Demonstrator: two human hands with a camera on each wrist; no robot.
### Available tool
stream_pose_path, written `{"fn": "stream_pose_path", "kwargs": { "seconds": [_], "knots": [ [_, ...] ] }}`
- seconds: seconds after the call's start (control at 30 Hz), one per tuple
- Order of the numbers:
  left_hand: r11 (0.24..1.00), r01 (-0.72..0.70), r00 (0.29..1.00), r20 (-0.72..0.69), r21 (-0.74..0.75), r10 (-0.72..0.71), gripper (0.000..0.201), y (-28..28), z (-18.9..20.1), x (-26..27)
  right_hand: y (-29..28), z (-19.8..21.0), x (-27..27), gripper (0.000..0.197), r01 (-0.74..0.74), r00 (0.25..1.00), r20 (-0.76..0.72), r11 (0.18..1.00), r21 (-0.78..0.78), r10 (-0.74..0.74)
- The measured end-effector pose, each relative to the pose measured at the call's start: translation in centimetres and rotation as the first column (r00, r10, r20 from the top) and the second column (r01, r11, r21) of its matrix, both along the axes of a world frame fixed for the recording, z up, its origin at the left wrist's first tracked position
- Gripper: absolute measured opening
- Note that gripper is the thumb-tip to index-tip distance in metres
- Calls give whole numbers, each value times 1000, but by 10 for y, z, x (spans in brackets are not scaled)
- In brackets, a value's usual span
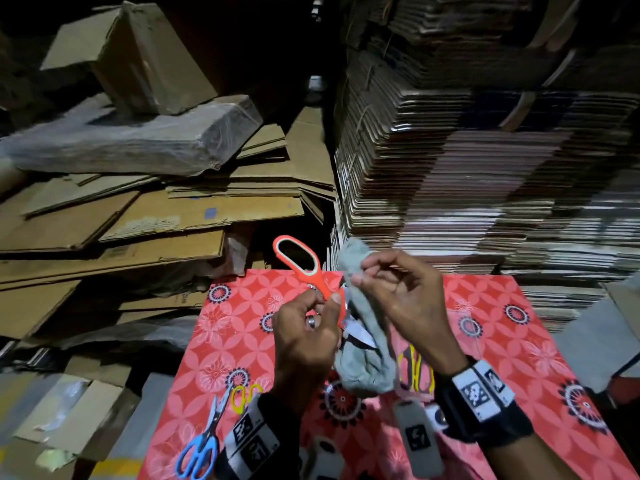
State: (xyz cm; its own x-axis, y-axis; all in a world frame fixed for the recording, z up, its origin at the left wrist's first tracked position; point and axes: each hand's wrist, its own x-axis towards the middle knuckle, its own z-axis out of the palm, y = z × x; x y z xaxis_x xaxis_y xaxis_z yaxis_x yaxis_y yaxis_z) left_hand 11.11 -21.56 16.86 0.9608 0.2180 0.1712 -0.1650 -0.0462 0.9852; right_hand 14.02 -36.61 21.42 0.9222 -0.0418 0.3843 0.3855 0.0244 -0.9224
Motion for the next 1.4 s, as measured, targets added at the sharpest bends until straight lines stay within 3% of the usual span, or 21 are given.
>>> {"fn": "stream_pose_path", "kwargs": {
  "seconds": [0.1, 0.23, 0.4, 0.53, 0.67, 0.83, 1.0, 1.13, 1.3, 1.4],
  "knots": [
    [998, 19, 1000, 14, -51, -19, 44, -3, 2, -4, -4, 4, 5, 21, 69, 998, -1, 997, 39, -69],
    [998, -2, 1000, 4, -58, 2, 44, -3, 2, 0, 12, -6, -19, 24, -3, 1000, -18, 998, -60, 2],
    [996, 12, 1000, -6, -84, -13, 45, -5, 2, -3, -3, -4, 4, 23, 118, 993, -3, 993, 18, -118],
    [993, 32, 999, -24, -114, -35, 43, 1, 0, 1, 12, -7, -17, 21, 9, 1000, -6, 995, -99, -10],
    [997, 44, 999, -9, -59, -45, 46, 1, 3, -2, -6, -4, 8, 22, 68, 997, -19, 998, -9, -68],
    [999, 36, 998, 54, 8, -36, 42, 7, 7, 5, 11, 2, -9, 24, 12, 999, 34, 992, -124, -8],
    [1000, 25, 999, 39, -7, -25, 47, 4, 11, 3, -4, 8, 11, 22, 128, 988, 103, 984, -127, -115],
    [999, 36, 998, 59, -14, -35, 44, 7, 9, 4, 9, 0, -7, 20, 41, 989, 145, 971, -234, -7],
    [997, 50, 998, 34, -56, -48, 44, 4, 11, 0, -5, 2, 11, 20, 152, 981, 146, 976, -153, -130],
    [997, 60, 997, 56, -44, -58, 44, 8, 11, 1, 9, -2, -10, 20, 67, 983, 182, 961, -268, -18]
  ]
}}
